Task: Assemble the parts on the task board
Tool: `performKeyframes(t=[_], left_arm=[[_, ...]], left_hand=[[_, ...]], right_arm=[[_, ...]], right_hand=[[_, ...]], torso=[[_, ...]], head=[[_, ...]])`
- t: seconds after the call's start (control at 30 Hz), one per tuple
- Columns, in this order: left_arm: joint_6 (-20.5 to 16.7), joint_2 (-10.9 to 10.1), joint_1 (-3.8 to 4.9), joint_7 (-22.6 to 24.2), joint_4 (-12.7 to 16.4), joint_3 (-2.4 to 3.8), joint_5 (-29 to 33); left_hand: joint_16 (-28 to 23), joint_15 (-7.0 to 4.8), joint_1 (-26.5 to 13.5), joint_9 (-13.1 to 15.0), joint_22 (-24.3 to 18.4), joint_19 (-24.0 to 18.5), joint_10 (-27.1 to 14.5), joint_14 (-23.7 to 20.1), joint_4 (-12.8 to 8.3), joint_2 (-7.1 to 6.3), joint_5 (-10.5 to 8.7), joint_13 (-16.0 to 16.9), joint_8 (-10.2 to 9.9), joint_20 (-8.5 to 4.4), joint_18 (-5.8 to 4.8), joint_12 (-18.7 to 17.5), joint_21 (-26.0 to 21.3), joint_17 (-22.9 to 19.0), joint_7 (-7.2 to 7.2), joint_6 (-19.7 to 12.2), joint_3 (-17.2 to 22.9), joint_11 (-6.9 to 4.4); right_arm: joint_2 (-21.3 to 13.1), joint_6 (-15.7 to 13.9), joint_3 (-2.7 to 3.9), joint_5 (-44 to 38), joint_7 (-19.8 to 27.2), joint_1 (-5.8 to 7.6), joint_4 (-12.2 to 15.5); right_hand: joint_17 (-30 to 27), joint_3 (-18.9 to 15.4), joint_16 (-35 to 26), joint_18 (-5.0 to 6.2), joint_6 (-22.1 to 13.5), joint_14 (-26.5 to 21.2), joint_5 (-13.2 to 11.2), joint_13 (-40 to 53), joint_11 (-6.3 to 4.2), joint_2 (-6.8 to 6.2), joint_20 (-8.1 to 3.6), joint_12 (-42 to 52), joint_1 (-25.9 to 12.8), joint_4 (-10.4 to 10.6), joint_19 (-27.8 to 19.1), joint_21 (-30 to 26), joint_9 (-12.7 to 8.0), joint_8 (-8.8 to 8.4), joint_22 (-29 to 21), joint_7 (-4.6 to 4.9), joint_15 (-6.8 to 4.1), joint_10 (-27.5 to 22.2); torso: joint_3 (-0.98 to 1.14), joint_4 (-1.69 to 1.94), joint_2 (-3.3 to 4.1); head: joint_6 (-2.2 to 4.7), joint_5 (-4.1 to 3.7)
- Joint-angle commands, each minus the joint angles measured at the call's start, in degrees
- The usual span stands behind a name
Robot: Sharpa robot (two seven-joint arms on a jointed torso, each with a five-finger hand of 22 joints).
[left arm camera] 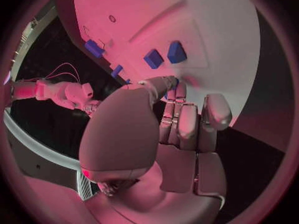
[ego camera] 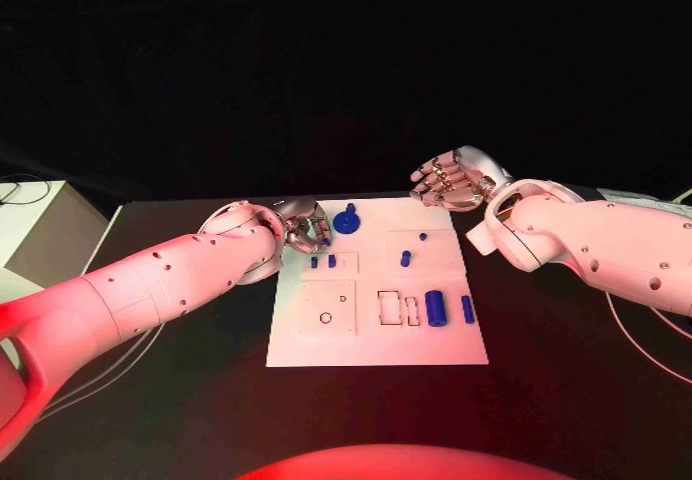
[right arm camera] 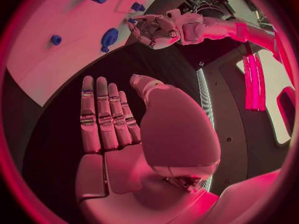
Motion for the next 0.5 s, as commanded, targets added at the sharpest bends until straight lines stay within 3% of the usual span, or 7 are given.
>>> performKeyframes(t=[0.03, 0.5], left_arm=[[1.8, 0.3, -0.04, -0.8, -0.1, -0.13, -0.2], [2.0, 0.6, -0.03, -0.7, -0.3, -0.96, -0.3]], left_hand=[[-0.2, 0.02, -0.8, 0.0, -0.1, -0.4, 0.0, -0.5, -0.3, 0.03, -0.23, 0.1, -0.4, -0.11, -0.43, -0.3, -0.2, -0.1, 0.02, 0.1, -0.1, 0.19], [-0.3, 0.07, -1.1, 0.0, -0.3, -0.6, -0.3, -0.7, -0.5, -0.07, -0.29, 0.3, -0.8, -0.08, -0.39, -0.4, -0.4, -0.5, 0.07, -0.4, -0.3, 0.23]], right_arm=[[0.0, 0.7, 0.02, -0.6, 0.7, -0.01, 0.1], [0.1, 0.7, 0.02, -0.6, 0.6, -0.01, 0.0]], right_hand=[[-0.1, 0.3, -0.2, 0.8, 0.3, 0.3, 0.3, 0.0, 0.1, -0.15, 0.22, -0.3, -0.3, 0.2, -0.2, 0.1, -0.1, -0.34, -0.1, -0.12, 0.15, 0.2], [-0.1, 0.4, -0.3, 0.8, 0.3, 0.3, 0.3, -0.2, 0.11, -0.17, 0.24, -0.3, -0.4, 0.1, -0.2, 0.1, -0.1, -0.39, -0.2, -0.12, 0.16, 0.2]], torso=[[0.0, -0.01, 0.0], [-0.02, 0.03, -0.06]], head=[[0.02, 0.0], [-0.09, -0.19]])
